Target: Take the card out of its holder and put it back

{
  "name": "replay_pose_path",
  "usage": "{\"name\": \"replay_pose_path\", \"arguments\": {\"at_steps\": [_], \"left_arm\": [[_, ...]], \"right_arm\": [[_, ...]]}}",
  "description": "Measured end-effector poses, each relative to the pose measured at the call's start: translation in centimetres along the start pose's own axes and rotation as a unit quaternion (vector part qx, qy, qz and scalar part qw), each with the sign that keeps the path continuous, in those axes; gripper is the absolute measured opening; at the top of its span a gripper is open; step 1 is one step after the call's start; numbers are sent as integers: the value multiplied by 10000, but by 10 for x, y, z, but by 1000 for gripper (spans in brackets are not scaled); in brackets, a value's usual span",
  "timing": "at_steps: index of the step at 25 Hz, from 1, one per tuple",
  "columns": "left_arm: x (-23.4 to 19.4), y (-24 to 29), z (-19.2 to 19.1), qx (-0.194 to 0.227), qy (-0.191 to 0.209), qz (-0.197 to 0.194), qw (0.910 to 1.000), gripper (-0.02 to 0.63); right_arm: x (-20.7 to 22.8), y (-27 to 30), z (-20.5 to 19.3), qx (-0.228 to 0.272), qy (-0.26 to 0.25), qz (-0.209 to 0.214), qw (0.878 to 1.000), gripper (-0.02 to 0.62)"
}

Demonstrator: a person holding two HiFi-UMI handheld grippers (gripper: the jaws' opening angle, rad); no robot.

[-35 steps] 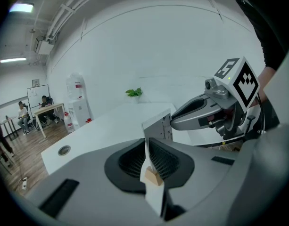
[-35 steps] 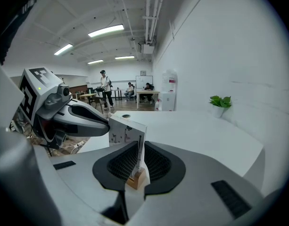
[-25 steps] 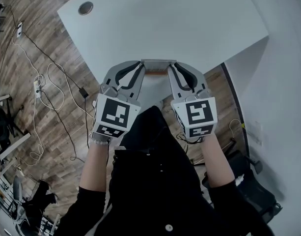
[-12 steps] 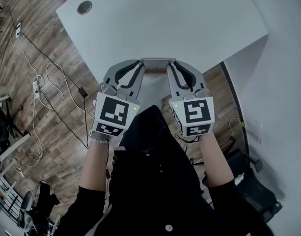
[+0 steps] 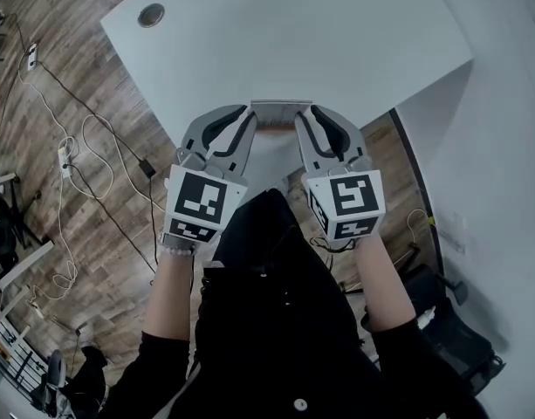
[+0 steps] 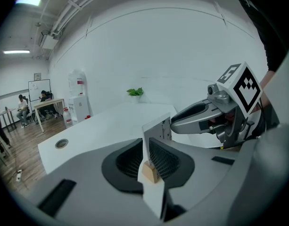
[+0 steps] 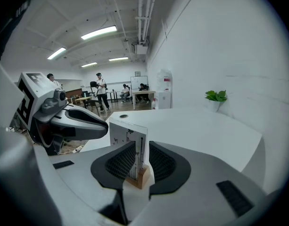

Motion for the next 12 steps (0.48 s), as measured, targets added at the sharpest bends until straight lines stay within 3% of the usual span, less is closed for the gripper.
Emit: {"name": "replay_pose_path", "arguments": {"at_steps": [7, 12], "left_arm": [[-2, -17, 15, 189, 78, 116, 9997, 37], [1, -32, 33, 425, 202, 137, 9988, 37]], "right_arm": [[1, -17, 17, 281, -85, -272, 9992, 110], [3, -33, 34, 579, -80, -436, 9973, 64]]}}
Point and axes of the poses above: the fingertips, and each gripper's own axes: y forward along the fingers, x to its right, z out of its top, the point moved 3 cm from there along -y, backward along the fingers, and after that the axes turned 6 degrees about -y, right-handed, at the moved point
